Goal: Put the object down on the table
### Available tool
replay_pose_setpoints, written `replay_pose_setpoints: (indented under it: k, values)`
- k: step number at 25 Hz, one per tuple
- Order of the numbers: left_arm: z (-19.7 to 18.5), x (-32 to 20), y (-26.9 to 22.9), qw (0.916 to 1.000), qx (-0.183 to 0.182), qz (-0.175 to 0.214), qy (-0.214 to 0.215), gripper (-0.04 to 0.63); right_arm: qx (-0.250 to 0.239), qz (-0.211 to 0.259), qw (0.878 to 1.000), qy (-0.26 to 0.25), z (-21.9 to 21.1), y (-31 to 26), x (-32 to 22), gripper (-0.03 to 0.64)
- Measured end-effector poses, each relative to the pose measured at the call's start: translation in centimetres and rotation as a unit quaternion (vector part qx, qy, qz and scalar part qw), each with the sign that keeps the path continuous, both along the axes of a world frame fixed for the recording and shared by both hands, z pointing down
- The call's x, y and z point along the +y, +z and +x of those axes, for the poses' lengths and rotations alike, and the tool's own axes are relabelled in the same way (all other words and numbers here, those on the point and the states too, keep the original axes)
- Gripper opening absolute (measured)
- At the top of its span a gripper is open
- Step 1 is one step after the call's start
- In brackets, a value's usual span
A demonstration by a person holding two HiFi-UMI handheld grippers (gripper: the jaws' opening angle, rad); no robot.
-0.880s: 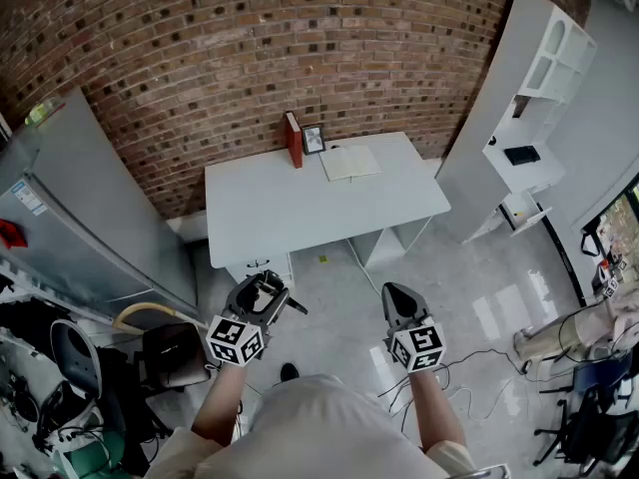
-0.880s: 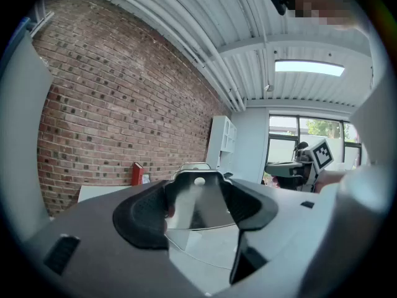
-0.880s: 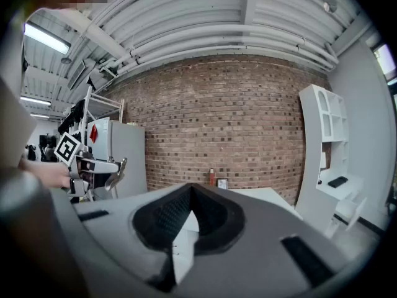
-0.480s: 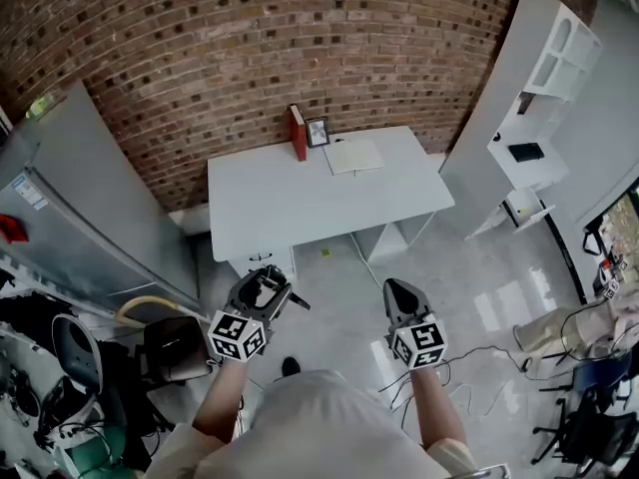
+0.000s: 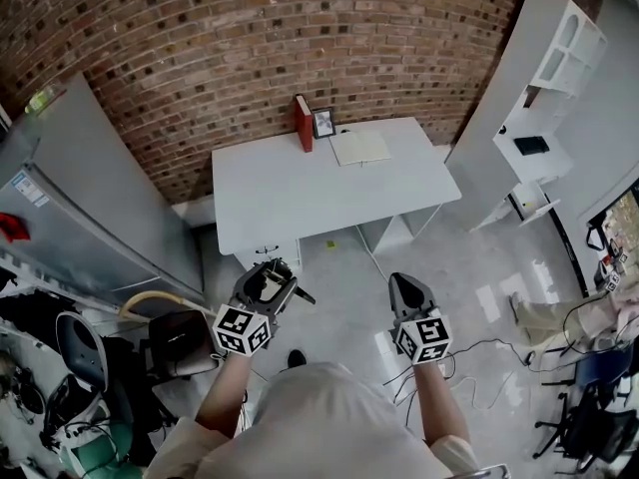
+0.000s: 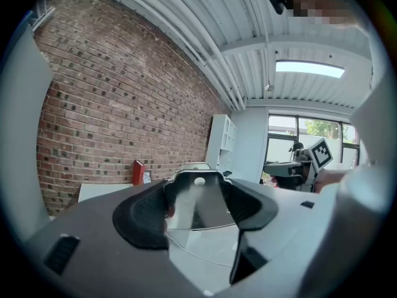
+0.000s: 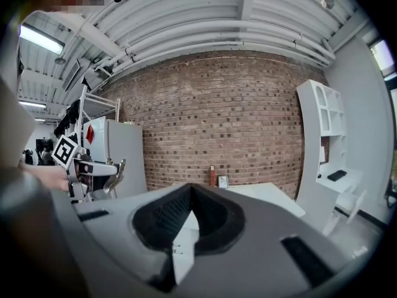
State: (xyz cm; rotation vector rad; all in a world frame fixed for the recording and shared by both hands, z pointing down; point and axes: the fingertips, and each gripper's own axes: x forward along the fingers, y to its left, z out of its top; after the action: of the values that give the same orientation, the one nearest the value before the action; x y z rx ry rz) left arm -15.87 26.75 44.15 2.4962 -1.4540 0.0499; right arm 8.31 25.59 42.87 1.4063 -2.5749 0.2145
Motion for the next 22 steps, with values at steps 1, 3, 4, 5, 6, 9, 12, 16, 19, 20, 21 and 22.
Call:
replay_pose_setpoints:
  k: [1, 3, 4, 5, 6, 9, 12, 16, 19, 20, 21, 22]
  values:
    - [-0.2, -0.1, 0.1, 1.0, 0.001, -0.001, 0.002, 0.278, 0.001, -0.002, 1.0, 0.002, -0.2, 0.1, -0.1, 0.002]
    - [-0.7, -0.4, 0.2, 1.0, 0.0, -0.001, 0.005, 0.278, 0.001, -0.004, 1.0, 0.006, -0.7, 0.3, -0.3, 0.002]
    - [-1.1, -0.6, 0.3, 1.0, -0.002, -0.002, 0.006, 0.278, 0.0, -0.006, 1.0, 0.008, -1.1, 0.5, -0.4, 0.002]
    - [-1.5, -0.7, 0.3, 1.0, -0.003, -0.002, 0.007, 0.278, -0.001, -0.007, 1.0, 0.01, -1.4, 0.6, -0.6, 0.002]
    - [-1.8, -0.9, 0.4, 0.9999, -0.004, -0.002, 0.009, 0.278, -0.002, -0.008, 1.0, 0.013, -1.7, 0.8, -0.6, 0.002]
    - [-2.6, -1.3, 0.8, 0.9999, -0.005, -0.004, 0.015, 0.278, -0.005, -0.011, 1.0, 0.019, -2.7, 1.1, -0.8, 0.002]
    - [-3.5, -1.7, 1.0, 0.9997, -0.007, -0.005, 0.022, 0.278, -0.005, -0.012, 1.0, 0.024, -3.8, 1.3, -1.0, 0.002]
    - [-4.7, -2.1, 1.4, 0.9994, -0.005, -0.007, 0.034, 0.278, -0.004, -0.015, 0.999, 0.036, -5.1, 1.8, -0.9, 0.002]
    - [-5.9, -2.4, 1.9, 0.9991, -0.004, -0.008, 0.042, 0.278, -0.002, -0.015, 0.999, 0.043, -6.2, 2.1, -0.8, 0.002]
    - [-6.2, -2.6, 2.0, 0.999, -0.004, -0.008, 0.044, 0.278, -0.001, -0.015, 0.999, 0.044, -6.6, 2.1, -0.8, 0.002]
    - [-6.6, -2.7, 2.1, 0.9989, -0.004, -0.009, 0.046, 0.278, -0.001, -0.014, 0.999, 0.046, -6.9, 2.2, -0.8, 0.002]
    - [-6.9, -2.8, 2.2, 0.9989, -0.004, -0.009, 0.046, 0.278, -0.001, -0.015, 0.999, 0.047, -7.1, 2.2, -0.7, 0.002]
